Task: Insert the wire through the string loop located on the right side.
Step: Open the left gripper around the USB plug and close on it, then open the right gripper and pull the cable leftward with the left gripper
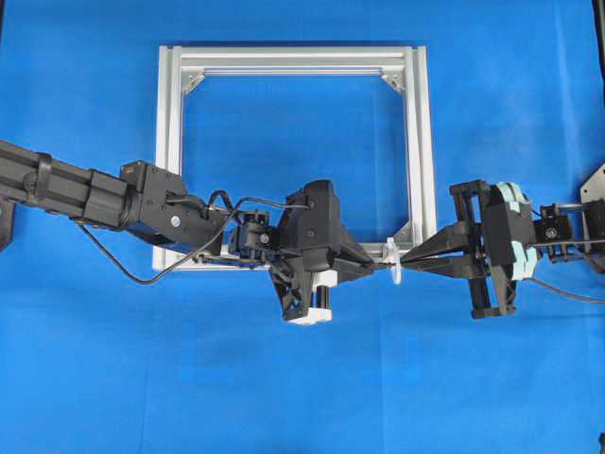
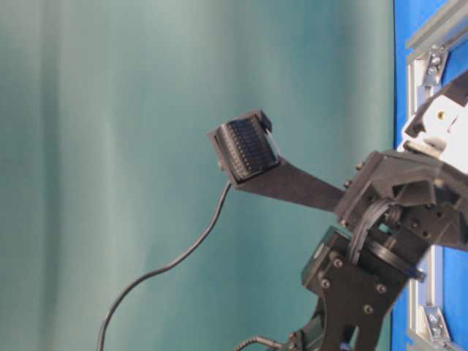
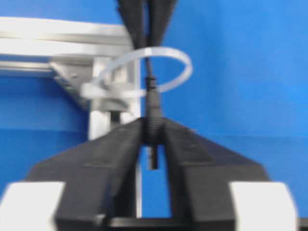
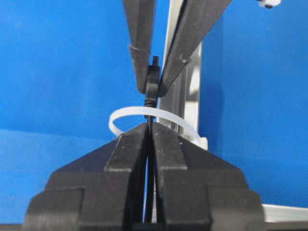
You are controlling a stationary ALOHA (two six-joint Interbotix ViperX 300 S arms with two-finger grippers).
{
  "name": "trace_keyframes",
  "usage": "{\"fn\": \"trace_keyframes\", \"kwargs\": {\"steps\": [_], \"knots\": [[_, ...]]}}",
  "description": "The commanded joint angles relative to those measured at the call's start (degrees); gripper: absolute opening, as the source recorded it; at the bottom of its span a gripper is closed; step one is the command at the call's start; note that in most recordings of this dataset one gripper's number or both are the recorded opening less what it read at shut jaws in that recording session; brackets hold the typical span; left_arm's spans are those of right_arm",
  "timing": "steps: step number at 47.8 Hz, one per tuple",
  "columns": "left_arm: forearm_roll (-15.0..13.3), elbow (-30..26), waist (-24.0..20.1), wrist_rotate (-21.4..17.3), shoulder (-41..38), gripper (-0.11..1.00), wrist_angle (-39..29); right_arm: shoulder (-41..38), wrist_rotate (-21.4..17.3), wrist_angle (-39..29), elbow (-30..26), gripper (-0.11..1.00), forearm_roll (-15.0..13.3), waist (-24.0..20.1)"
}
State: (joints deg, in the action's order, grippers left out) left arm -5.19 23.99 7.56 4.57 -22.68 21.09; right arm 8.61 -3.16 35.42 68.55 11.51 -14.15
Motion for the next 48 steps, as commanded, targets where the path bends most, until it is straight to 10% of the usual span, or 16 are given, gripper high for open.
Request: {"fn": "trace_keyframes", "kwargs": {"steps": [1, 23, 40, 48], "knots": [[0.1, -1.1, 0.2, -0.1, 1.1, 0.09, 0.4, 0.4, -0.1, 0.4, -0.9, -0.03, 0.0, 0.2], [0.2, -0.7, 0.2, -0.1, 1.2, 0.09, 0.3, 0.4, -0.1, -1.1, -0.9, 0.03, 0.0, 0.2], [0.1, -0.7, 0.3, -0.1, 1.2, 0.09, 0.2, 0.4, 0.0, -1.8, -0.9, 0.93, 0.1, 0.2], [0.2, -0.6, 0.3, -0.1, 1.3, 0.09, 0.2, 0.4, 0.0, -1.9, -0.9, 0.96, 0.1, 0.2]]}}
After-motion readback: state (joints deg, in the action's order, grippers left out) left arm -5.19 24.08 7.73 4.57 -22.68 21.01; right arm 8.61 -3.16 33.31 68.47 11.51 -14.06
